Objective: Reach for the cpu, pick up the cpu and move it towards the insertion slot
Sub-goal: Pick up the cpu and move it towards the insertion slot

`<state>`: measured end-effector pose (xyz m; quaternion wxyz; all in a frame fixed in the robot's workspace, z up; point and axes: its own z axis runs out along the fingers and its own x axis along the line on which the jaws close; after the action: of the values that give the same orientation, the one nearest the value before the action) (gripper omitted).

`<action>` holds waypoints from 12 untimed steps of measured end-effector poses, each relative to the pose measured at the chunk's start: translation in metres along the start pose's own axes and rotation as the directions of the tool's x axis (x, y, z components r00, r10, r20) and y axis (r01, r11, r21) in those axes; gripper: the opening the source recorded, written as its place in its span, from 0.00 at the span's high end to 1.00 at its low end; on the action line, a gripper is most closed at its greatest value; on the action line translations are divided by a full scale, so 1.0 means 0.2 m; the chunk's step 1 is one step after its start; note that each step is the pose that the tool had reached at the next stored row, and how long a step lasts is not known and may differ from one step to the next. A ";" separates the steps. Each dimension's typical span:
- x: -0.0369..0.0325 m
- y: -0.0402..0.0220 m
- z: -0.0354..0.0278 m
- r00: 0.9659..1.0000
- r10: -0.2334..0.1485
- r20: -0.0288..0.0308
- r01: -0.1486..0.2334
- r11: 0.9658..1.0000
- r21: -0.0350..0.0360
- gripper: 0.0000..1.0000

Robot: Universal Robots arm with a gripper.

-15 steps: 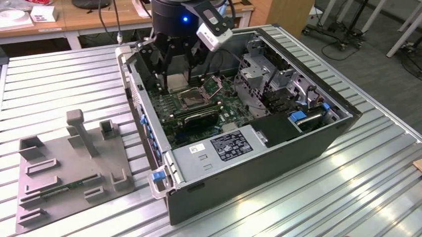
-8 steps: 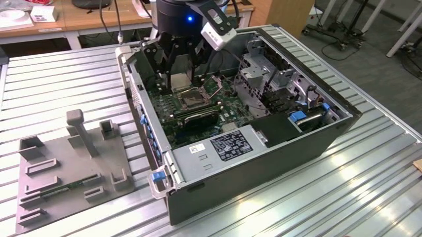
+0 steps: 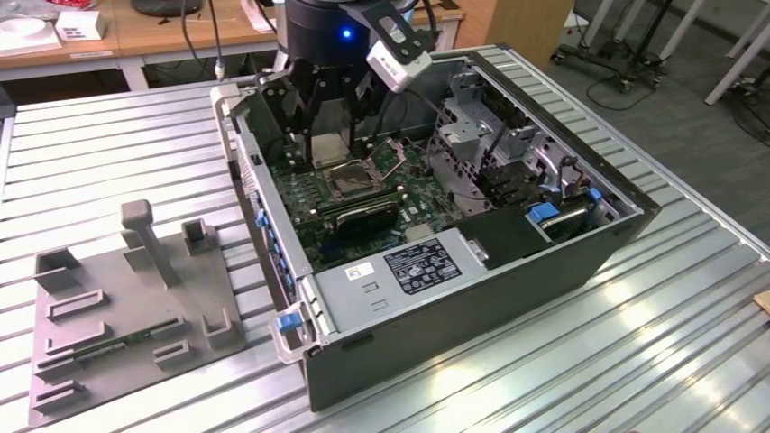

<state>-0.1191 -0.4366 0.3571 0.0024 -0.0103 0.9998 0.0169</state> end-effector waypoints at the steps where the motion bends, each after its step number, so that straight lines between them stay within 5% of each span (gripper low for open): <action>1: 0.000 0.002 0.000 1.000 0.000 0.000 0.000 1.000 0.000 0.46; 8: -0.006 0.031 0.004 1.000 0.000 0.000 0.000 1.000 0.000 0.46; 12: -0.037 0.038 0.008 1.000 0.000 0.000 0.000 1.000 0.000 0.46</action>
<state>-0.1118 -0.4288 0.3557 0.0023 -0.0103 0.9998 0.0170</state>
